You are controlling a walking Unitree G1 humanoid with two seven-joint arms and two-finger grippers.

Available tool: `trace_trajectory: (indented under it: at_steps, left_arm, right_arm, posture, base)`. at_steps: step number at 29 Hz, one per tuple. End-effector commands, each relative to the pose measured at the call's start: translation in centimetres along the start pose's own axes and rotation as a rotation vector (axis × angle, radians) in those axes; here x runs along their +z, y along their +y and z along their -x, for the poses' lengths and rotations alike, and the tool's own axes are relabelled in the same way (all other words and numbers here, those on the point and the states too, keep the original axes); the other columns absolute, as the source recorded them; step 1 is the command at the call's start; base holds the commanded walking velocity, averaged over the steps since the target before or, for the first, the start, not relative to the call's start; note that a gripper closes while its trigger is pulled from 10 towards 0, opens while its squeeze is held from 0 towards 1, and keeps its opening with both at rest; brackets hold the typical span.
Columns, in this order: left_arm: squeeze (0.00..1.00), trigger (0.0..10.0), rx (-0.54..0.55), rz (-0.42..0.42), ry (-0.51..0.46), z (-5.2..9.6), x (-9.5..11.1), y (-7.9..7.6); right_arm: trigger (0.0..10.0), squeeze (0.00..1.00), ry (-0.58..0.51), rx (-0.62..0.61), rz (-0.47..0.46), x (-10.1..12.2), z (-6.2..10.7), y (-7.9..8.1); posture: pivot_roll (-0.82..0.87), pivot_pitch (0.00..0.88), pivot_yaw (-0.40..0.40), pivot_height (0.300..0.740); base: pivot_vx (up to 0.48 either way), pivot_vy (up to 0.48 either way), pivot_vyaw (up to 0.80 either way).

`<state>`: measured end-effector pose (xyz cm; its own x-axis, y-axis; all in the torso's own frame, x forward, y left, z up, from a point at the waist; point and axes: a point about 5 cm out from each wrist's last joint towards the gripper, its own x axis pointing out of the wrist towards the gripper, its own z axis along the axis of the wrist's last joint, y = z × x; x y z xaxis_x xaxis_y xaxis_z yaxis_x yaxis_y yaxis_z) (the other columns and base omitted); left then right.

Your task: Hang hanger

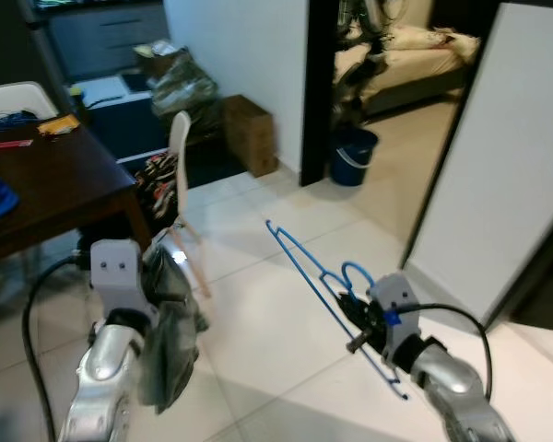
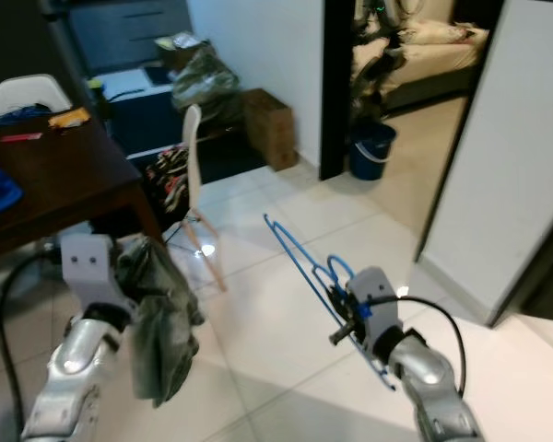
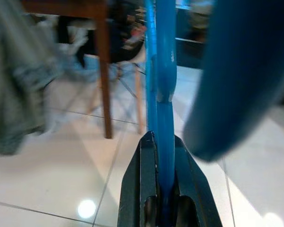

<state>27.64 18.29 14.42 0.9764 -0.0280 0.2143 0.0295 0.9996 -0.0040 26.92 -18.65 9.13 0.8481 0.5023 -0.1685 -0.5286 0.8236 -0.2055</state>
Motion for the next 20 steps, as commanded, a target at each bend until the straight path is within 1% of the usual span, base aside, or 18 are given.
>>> trace_trajectory:
  at_steps: [1,4,13,16,18,20]
  left_arm:
    - [0.0,10.0,0.023,-0.012,0.006,0.0,0.1,1.0]
    - [0.0,10.0,0.029,-0.014,-0.003,-0.3,0.3,1.3]
    - [0.0,10.0,0.028,-0.016,-0.041,-1.1,1.5,1.2]
    - [0.0,10.0,0.039,-0.024,-0.079,-1.8,2.6,1.7]
    - [0.0,10.0,0.041,-0.028,-0.088,-2.0,2.9,1.8]
    - [0.0,10.0,0.047,-0.034,-0.108,-2.3,3.5,2.1]
  right_arm:
    - [10.0,0.0,-0.012,0.016,-0.012,0.2,-0.3,0.4]
    - [10.0,0.0,-0.016,0.009,-0.028,0.3,-0.3,0.3]
    - [10.0,0.0,-0.009,0.015,-0.043,0.2,-0.3,0.4]
    - [10.0,0.0,-0.018,0.02,-0.041,0.2,-0.3,0.4]
    - [10.0,0.0,-0.024,0.027,-0.041,0.3,-0.3,0.5]
    - [10.0,0.0,-0.026,0.033,-0.031,0.3,-0.3,0.6]
  posture:
    - [-0.06,0.0,0.043,0.74]
    - [-0.06,0.0,0.043,0.74]
    - [-0.07,0.0,0.046,0.74]
    - [-0.07,0.0,0.046,0.74]
    - [-0.06,0.0,0.049,0.74]
    - [-0.06,0.0,0.051,0.74]
  base:
    - [0.48,0.0,0.0]
    - [0.48,0.0,0.0]
    - [0.48,0.0,0.0]
    - [0.48,0.0,0.0]
    - [0.48,0.0,0.0]
    - [0.48,0.0,0.79]
